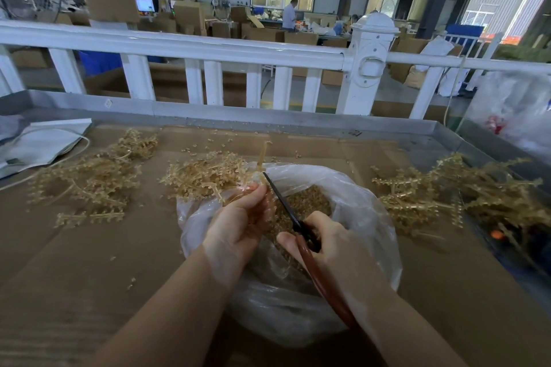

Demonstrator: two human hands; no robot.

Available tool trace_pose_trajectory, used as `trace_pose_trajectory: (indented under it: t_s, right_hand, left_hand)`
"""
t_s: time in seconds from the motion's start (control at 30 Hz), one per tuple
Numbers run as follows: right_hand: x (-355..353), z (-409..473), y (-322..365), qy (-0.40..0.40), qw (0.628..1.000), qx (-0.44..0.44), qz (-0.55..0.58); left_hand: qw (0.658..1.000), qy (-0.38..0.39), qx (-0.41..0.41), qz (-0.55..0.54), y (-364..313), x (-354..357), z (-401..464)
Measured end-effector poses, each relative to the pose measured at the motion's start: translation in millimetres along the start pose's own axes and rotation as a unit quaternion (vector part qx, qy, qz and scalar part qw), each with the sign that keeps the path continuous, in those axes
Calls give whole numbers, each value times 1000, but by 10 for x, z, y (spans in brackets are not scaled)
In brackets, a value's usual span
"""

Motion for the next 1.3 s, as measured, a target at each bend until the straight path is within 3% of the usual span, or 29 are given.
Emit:
trace_pose_trajectory:
  t_s: [0.43,1.3]
  right_hand:
    - [-12,34,-15,-11,1000,-1,28]
    - [63,32,-44,29,998,27,40]
  left_hand:
    - [999,5,-16,41,57,-37,-14]
    - [1000,18,-13,14,38,-12,-20]
Point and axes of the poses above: each hand's wrist, its own z-axis towards the middle knuckle, its own x-axis out of the palm, y = z × x, the point moved 6 cm from there along z, towards the middle knuckle, and after that the axes turned 2 degrees about -y, right-handed, at the moved point
